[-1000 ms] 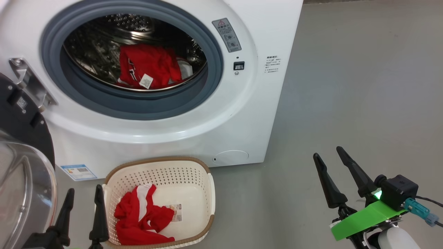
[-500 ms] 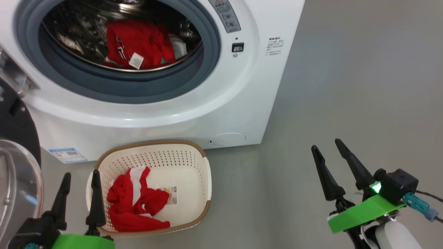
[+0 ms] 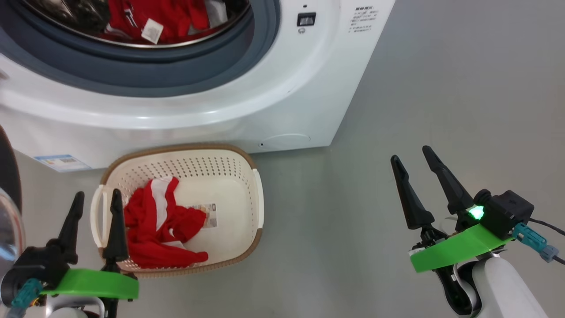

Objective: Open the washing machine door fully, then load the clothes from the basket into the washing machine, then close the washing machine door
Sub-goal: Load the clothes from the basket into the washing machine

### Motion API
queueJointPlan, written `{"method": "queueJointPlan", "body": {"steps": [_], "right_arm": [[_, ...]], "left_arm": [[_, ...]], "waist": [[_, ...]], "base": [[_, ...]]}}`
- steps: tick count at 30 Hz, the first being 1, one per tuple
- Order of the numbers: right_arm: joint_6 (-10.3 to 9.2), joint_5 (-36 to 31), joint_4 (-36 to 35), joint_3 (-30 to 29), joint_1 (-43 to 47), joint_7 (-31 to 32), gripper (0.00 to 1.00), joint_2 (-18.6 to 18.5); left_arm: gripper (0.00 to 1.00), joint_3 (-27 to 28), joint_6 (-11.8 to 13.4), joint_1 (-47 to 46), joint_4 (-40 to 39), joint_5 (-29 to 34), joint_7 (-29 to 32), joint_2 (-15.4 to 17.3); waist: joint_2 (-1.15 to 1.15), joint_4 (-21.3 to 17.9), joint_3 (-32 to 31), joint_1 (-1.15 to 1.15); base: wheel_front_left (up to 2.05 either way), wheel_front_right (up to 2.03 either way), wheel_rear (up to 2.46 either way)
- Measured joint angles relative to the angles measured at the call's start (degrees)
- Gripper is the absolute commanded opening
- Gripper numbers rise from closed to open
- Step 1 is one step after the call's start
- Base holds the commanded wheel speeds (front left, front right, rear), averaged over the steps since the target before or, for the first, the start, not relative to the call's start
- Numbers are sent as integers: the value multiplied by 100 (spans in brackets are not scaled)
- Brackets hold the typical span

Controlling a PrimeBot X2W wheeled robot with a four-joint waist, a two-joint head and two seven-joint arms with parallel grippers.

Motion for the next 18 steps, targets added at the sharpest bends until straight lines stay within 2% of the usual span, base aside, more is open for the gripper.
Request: {"method": "queueJointPlan", "body": {"steps": [18], "right_arm": [[0, -107, -135, 24, -525, 0, 100, 159]], "left_arm": [[100, -179, -100, -1288, 1496, -111, 87, 331]], "waist": [[0, -63, 1026, 0]], "base": [[0, 0, 0]]}}
